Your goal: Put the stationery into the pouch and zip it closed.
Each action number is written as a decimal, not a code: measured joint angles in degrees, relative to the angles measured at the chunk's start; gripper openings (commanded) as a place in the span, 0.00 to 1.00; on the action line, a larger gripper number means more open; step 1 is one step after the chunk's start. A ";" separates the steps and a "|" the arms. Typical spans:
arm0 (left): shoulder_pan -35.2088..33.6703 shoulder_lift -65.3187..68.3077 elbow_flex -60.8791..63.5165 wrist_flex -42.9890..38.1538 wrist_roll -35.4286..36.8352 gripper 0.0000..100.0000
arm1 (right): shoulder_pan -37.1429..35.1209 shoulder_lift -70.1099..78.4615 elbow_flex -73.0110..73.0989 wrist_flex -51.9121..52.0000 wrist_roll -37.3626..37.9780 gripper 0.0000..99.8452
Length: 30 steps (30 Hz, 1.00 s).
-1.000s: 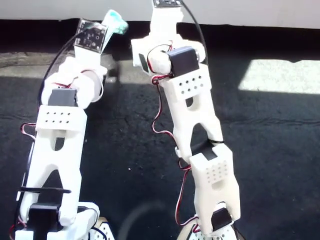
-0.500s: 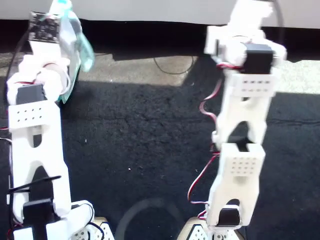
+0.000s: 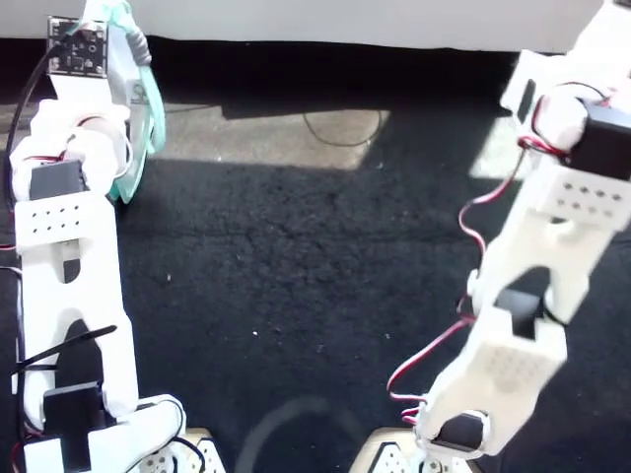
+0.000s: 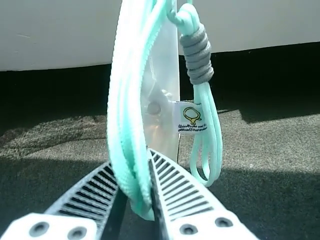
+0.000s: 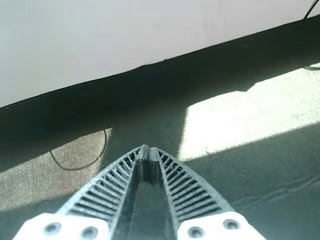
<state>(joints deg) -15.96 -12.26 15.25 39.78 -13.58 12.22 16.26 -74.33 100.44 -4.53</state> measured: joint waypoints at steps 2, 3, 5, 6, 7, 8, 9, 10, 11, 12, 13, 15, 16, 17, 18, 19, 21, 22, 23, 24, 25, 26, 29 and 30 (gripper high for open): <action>4.04 2.99 0.44 -0.18 0.00 0.01 | -0.26 -5.19 8.26 0.00 0.00 0.01; 6.33 4.84 0.44 -0.18 -0.18 0.01 | -0.26 -7.47 12.31 0.00 0.00 0.01; 11.16 9.05 0.35 -0.44 -0.26 0.01 | -0.09 -12.22 20.40 0.00 0.00 0.01; 13.36 11.52 -0.18 -0.88 -0.35 0.01 | 0.00 -14.59 24.35 0.00 0.00 0.01; 15.47 14.42 -1.32 -1.14 -0.35 0.01 | 0.00 -16.97 28.22 0.00 0.00 0.01; 17.32 16.97 -2.29 -1.23 -0.44 0.01 | -0.09 -19.34 32.18 0.00 0.00 0.01; 19.25 20.04 -3.16 -1.14 -0.44 0.01 | -0.18 -21.80 35.52 0.00 0.00 0.01; 20.92 22.68 -4.13 -0.88 -0.44 0.01 | -0.26 -24.09 38.86 0.00 0.00 0.01; 22.07 24.53 -5.19 -0.79 -0.44 0.01 | -0.26 -26.20 42.20 -0.09 0.00 0.01; 22.68 25.76 -6.77 -0.97 -0.44 0.01 | -0.26 -28.31 45.19 -0.18 0.00 0.01; 23.30 26.64 -8.18 -0.97 0.35 0.01 | -0.09 -30.15 48.18 -0.70 0.26 0.01; 24.35 28.04 -10.29 -0.97 3.16 0.01 | 0.00 -33.58 54.07 -2.20 2.29 0.01; 24.79 28.48 -10.73 -0.97 4.75 0.02 | -0.18 -35.16 57.14 -3.08 3.43 0.01; 25.14 28.66 -10.90 -0.97 6.33 0.03 | -0.26 -36.75 60.31 -4.13 4.31 0.01; 25.58 28.75 -10.90 -0.97 7.74 0.06 | -0.26 -38.07 63.30 -5.10 5.01 0.01; 26.11 28.75 -10.90 -1.05 8.88 0.09 | -0.18 -39.47 66.64 -6.42 5.54 0.01; 26.73 28.75 -11.60 0.79 10.73 0.15 | 0.26 -42.11 72.88 -8.97 6.07 0.01; 27.16 28.75 -11.87 2.55 11.52 0.16 | 0.35 -43.34 76.04 -10.37 6.07 0.01; 27.52 28.75 -12.40 4.57 12.40 0.16 | 0.26 -44.57 79.12 -11.78 6.07 0.01; 27.96 28.75 -13.01 7.12 13.01 0.15 | 0.26 -45.63 81.67 -13.10 6.07 0.01; 28.31 28.75 -13.71 10.29 13.27 0.14 | 0.18 -46.86 84.40 -14.24 6.07 0.01; 28.57 28.40 -14.59 13.98 13.54 0.13 | 0.18 -48.18 86.77 -15.47 6.07 0.01; 29.63 24.62 -17.05 25.23 13.54 0.06 | 0.18 -51.87 92.75 -18.46 6.24 0.01; 29.89 22.59 -17.49 28.22 13.54 0.05 | 0.18 -53.10 94.51 -19.60 6.24 0.01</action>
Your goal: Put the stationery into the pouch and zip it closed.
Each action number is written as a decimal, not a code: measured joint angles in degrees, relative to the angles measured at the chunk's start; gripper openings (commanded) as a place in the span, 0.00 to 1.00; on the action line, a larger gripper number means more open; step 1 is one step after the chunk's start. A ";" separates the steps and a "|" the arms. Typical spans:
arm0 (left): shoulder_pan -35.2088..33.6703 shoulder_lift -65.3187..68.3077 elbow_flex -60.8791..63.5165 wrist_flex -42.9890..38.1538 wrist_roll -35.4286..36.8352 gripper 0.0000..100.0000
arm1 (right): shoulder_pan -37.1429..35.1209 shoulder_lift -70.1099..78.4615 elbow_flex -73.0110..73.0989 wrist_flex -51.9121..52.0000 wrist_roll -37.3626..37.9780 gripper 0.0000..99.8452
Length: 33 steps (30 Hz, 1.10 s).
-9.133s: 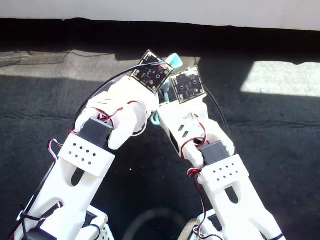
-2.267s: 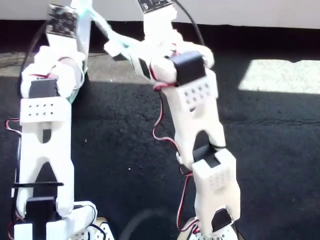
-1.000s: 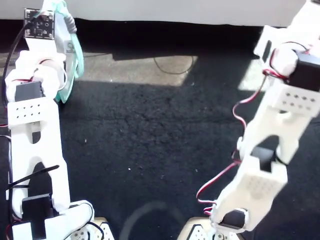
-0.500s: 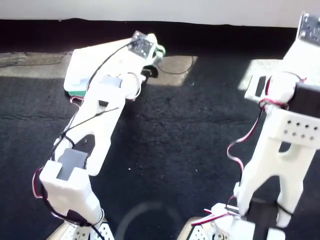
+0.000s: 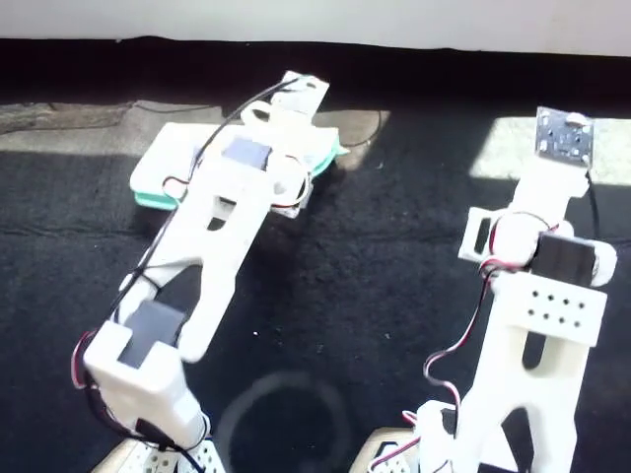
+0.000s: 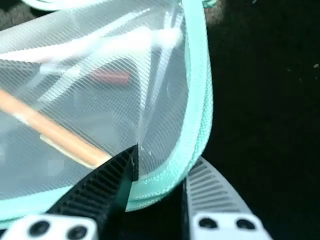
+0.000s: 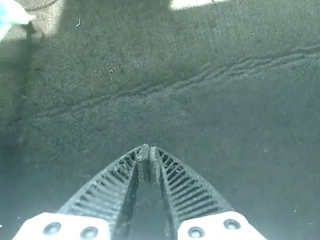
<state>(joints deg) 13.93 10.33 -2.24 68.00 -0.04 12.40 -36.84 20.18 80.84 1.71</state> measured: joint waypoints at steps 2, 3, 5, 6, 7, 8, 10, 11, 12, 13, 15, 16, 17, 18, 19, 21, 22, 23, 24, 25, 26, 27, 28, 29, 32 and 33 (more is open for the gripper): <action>0.09 -4.04 -0.18 3.52 0.18 0.06 | 0.09 -2.11 2.99 -1.93 0.00 0.01; 0.09 -5.89 -0.26 4.75 0.18 0.08 | 0.09 -2.90 4.57 -2.81 0.00 0.01; 0.26 -9.32 0.79 6.33 0.18 0.12 | 0.09 -3.87 7.47 -4.40 0.00 0.01; 0.70 -10.73 1.76 6.68 0.26 0.13 | 0.00 -4.04 8.79 -5.10 0.00 0.02; 1.32 -11.52 2.90 6.77 0.53 0.15 | 0.00 -4.13 10.11 -5.54 0.00 0.03; 2.02 -11.69 4.04 6.24 0.88 0.16 | 0.00 -4.13 11.08 -5.80 0.00 0.06; 3.16 -11.60 5.98 2.99 2.64 0.18 | 0.00 -4.13 12.66 -6.07 0.00 0.09; 3.69 -11.52 6.42 1.32 3.43 0.19 | 0.00 -4.22 12.84 -6.07 0.00 0.10; 4.22 -11.52 6.86 -0.53 4.22 0.20 | 0.00 -4.48 12.92 -6.07 0.00 0.10; 4.75 -11.08 6.95 -2.11 4.92 0.21 | 0.00 -4.66 13.10 -6.07 0.00 0.10; 5.71 -9.76 6.95 -4.04 5.98 0.23 | 0.00 -4.75 13.19 -6.07 0.00 0.10; 6.24 -9.23 6.95 -4.22 6.24 0.23 | 0.00 -4.84 13.19 -6.07 0.00 0.10; 6.59 -8.97 6.95 -4.22 6.42 0.23 | 0.00 -4.84 13.19 -6.07 0.00 0.10; 6.86 -8.97 6.95 -4.13 6.51 0.23 | 0.00 -4.84 13.19 -6.07 0.00 0.10; 7.30 -8.97 6.95 -3.52 6.51 0.23 | 0.00 -4.84 13.19 -6.07 0.00 0.10; 8.35 -8.97 6.95 -2.11 6.51 0.23 | 0.09 -4.84 13.19 -6.07 0.00 0.10; 8.97 -8.97 6.95 -1.41 6.51 0.23 | 0.09 -4.84 13.19 -6.07 0.00 0.10; 9.14 -8.97 6.95 -0.88 6.51 0.22 | 0.00 -4.84 13.19 -6.07 0.00 0.09; 9.14 -8.97 6.95 -0.18 6.51 0.20 | 0.00 -4.84 13.19 -6.07 0.00 0.09; 9.14 -9.14 6.95 0.79 6.51 0.16 | 0.00 -4.84 13.19 -6.07 0.00 0.08; 8.44 -9.85 6.95 2.29 6.51 0.12 | 0.09 -4.84 13.19 -6.07 0.00 0.05; 7.56 -11.08 6.95 4.13 6.51 0.05 | 0.09 -4.84 13.19 -5.89 0.00 0.01; 6.42 -12.75 6.68 5.89 6.51 0.00 | 0.09 -5.10 13.19 -5.45 0.00 0.00; 4.92 -15.12 6.51 7.65 6.51 0.01 | 0.09 -5.63 13.19 -5.19 0.00 0.01; -1.32 -23.47 6.86 11.08 6.51 0.03 | -1.85 -9.41 13.89 -5.19 1.58 0.01; -3.69 -26.55 8.00 11.43 6.51 0.03 | -3.16 -10.90 14.77 -5.45 2.37 0.01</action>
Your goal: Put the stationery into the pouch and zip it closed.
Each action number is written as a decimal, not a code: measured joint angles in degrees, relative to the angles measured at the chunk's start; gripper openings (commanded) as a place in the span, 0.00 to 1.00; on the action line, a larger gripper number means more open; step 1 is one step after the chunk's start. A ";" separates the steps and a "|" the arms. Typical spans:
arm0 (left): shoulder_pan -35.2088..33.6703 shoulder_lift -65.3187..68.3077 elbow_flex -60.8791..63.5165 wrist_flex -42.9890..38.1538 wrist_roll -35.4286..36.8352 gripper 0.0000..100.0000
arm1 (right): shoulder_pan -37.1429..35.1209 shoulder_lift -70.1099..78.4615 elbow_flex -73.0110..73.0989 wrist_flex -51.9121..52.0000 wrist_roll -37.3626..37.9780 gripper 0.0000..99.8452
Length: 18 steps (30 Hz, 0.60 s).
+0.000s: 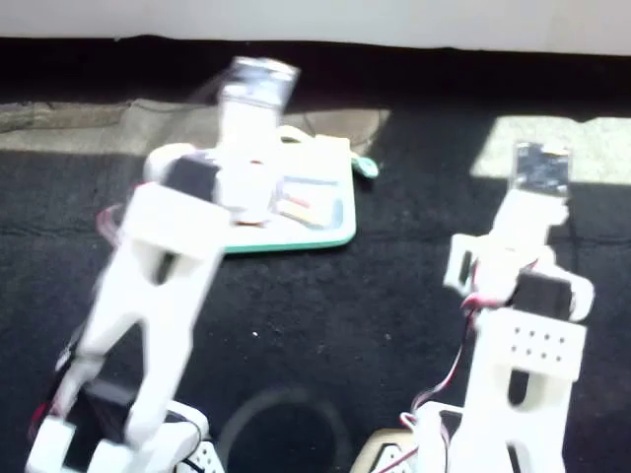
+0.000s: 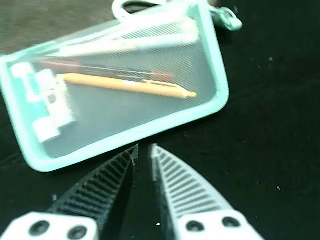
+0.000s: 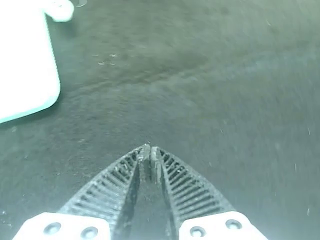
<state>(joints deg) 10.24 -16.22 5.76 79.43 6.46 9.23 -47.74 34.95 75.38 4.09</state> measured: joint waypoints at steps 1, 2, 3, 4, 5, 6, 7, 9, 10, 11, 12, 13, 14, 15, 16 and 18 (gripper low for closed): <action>-2.55 -2.99 1.93 0.18 0.00 0.03 | -1.14 -1.76 1.41 -0.88 0.62 0.01; -4.84 -5.80 4.13 0.18 0.00 0.03 | -2.02 -3.52 2.64 -1.85 0.88 0.01; -6.86 -8.44 6.59 0.35 0.00 0.03 | -2.64 -5.36 4.48 -3.25 1.14 0.01; -8.62 -11.08 9.23 0.44 0.00 0.03 | -3.16 -7.21 6.68 -4.84 1.32 0.01; -10.20 -13.71 12.31 0.44 0.00 0.03 | -3.52 -9.14 9.05 -6.33 1.32 0.01; -11.60 -16.35 15.30 0.62 0.00 0.03 | -3.60 -10.90 11.69 -8.09 1.32 0.01; -13.10 -18.90 18.29 0.70 0.00 0.03 | -3.60 -12.66 14.59 -9.93 1.32 0.01; -16.44 -24.44 25.05 0.62 0.00 0.03 | -3.78 -15.47 21.36 -14.68 1.32 0.01; -18.29 -27.25 28.66 -0.18 0.00 0.03 | -3.87 -16.79 25.41 -17.49 1.32 0.01; -19.96 -29.89 32.44 -2.20 0.00 0.03 | -3.87 -17.93 29.71 -20.40 1.32 0.01; -21.36 -32.44 36.22 -4.84 0.00 0.03 | -3.87 -18.99 33.93 -22.77 1.32 0.01; -22.33 -35.25 40.26 -8.09 0.00 0.03 | -3.87 -20.04 37.45 -24.26 1.32 0.01; -23.12 -37.98 44.13 -11.34 0.00 0.03 | -3.87 -21.27 40.53 -25.41 1.32 0.01; -23.56 -40.79 48.18 -14.51 0.00 0.03 | -3.96 -22.51 42.55 -26.11 1.32 0.01; -23.74 -43.69 52.04 -17.58 0.00 0.03 | -4.13 -23.82 43.87 -26.55 1.32 0.01; -23.82 -49.76 59.87 -21.80 0.00 0.03 | -5.71 -27.16 46.42 -26.81 1.32 0.01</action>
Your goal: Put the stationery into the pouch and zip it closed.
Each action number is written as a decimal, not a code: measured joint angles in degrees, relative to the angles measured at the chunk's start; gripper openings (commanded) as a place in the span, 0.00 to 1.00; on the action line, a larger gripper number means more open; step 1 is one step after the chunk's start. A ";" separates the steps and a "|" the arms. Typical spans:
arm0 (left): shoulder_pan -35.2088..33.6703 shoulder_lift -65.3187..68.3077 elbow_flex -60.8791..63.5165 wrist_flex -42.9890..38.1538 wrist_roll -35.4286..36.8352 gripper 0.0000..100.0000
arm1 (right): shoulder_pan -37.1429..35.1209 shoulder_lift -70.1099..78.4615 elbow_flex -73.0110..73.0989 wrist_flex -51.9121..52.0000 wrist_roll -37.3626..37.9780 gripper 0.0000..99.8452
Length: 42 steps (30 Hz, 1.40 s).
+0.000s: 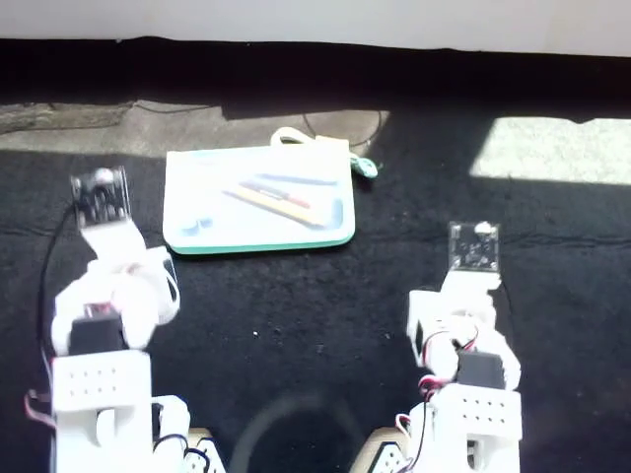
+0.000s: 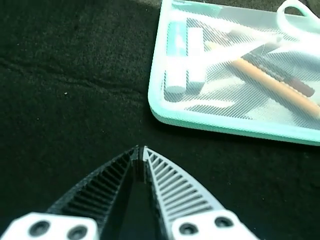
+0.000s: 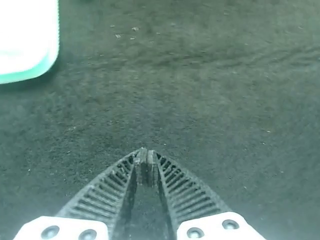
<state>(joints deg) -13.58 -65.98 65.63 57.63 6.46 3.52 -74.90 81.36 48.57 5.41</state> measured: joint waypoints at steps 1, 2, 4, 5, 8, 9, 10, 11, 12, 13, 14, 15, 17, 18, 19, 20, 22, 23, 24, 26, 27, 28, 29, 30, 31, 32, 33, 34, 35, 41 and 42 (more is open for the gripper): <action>-0.09 -3.08 3.52 -0.97 0.00 0.03 | -0.88 -1.67 1.32 -0.18 0.00 0.01; -0.09 -6.33 7.12 -1.49 0.00 0.03 | -1.58 -3.43 2.99 -0.18 0.00 0.01; -0.09 -12.66 13.71 -2.11 0.00 0.03 | -2.99 -7.12 6.68 -0.35 0.00 0.01; -0.09 -15.82 16.62 -2.29 0.00 0.03 | -4.13 -9.32 8.62 -0.35 0.00 0.01; -0.09 -25.32 24.97 -2.64 0.00 0.03 | -7.12 -16.09 14.15 -0.44 -1.14 0.01; -0.09 -28.48 27.52 -2.64 0.00 0.03 | -8.18 -19.34 14.24 -0.44 -2.73 0.01; -0.09 -31.56 29.71 -2.64 -0.18 0.03 | -9.14 -21.98 14.51 -0.44 -4.31 0.01; -0.09 -34.11 30.33 -2.20 -0.97 0.03 | -9.58 -24.09 14.59 0.35 -6.33 0.01; -0.09 -36.40 30.51 -1.05 -1.58 0.03 | -9.76 -26.29 14.59 2.29 -8.26 0.01; -0.09 -36.92 30.51 0.18 -2.37 0.03 | -10.55 -27.87 14.59 3.87 -9.76 0.01; -0.09 -36.92 30.59 1.85 -3.16 0.03 | -11.60 -28.48 14.59 4.92 -10.73 0.01; -0.09 -36.92 30.68 3.60 -4.13 0.03 | -12.66 -28.75 14.59 6.15 -11.16 0.01; -0.09 -37.19 30.68 7.47 -6.95 0.03 | -15.12 -28.75 14.59 9.49 -11.69 0.01; -0.09 -37.19 30.68 9.67 -8.44 0.03 | -16.53 -28.75 14.59 10.99 -11.69 0.01; -0.09 -37.19 30.68 12.04 -9.85 0.03 | -17.41 -29.01 14.59 12.92 -11.87 0.01; -0.09 -37.19 30.68 14.33 -11.08 0.03 | -17.76 -29.27 14.59 15.03 -11.96 0.01; -0.09 -37.19 30.68 17.05 -12.13 0.03 | -18.11 -29.36 14.59 17.67 -11.96 0.01; -0.09 -37.19 30.68 17.58 -12.31 0.03 | -18.20 -29.36 14.59 18.20 -12.04 0.01; -0.09 -37.19 30.68 17.85 -12.48 0.03 | -18.29 -29.36 14.59 18.55 -12.04 0.01; -0.09 -37.19 30.68 18.11 -12.57 0.03 | -18.46 -29.36 14.59 18.99 -12.04 0.01; -0.09 -37.19 30.68 18.20 -12.57 0.03 | -18.46 -29.36 14.59 19.16 -12.04 0.01; -0.09 -37.19 30.68 18.20 -12.57 0.03 | -18.46 -29.36 14.59 19.34 -12.04 0.01; -0.09 -37.19 30.68 18.20 -12.57 0.03 | -18.46 -29.45 14.59 19.87 -12.04 0.01; -0.09 -37.19 30.68 18.20 -12.57 0.03 | -18.46 -29.45 14.59 20.84 -12.04 0.01; -0.09 -37.19 30.68 18.20 -12.57 0.03 | -18.46 -29.45 14.59 21.71 -12.04 0.01; -0.09 -37.19 30.68 18.20 -12.57 0.03 | -18.46 -29.45 14.59 21.98 -12.04 0.01; -0.09 -37.19 30.68 18.20 -12.57 0.03 | -18.46 -29.45 14.59 22.15 -12.04 0.01; -0.09 -37.19 30.68 18.20 -12.57 0.03 | -18.46 -29.45 14.59 22.33 -12.04 0.01; -0.09 -37.19 30.68 18.20 -12.57 0.03 | -18.46 -29.45 14.59 22.42 -12.04 0.01; -0.09 -37.19 30.68 18.20 -12.57 0.03 | -18.46 -29.45 14.59 22.42 -12.04 0.01; -0.09 -37.19 30.68 18.20 -12.57 0.03 | -18.46 -29.45 14.59 22.42 -12.04 0.01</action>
<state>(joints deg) -13.67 -103.16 96.31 75.82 -6.11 -14.95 -104.35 95.96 70.99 -6.64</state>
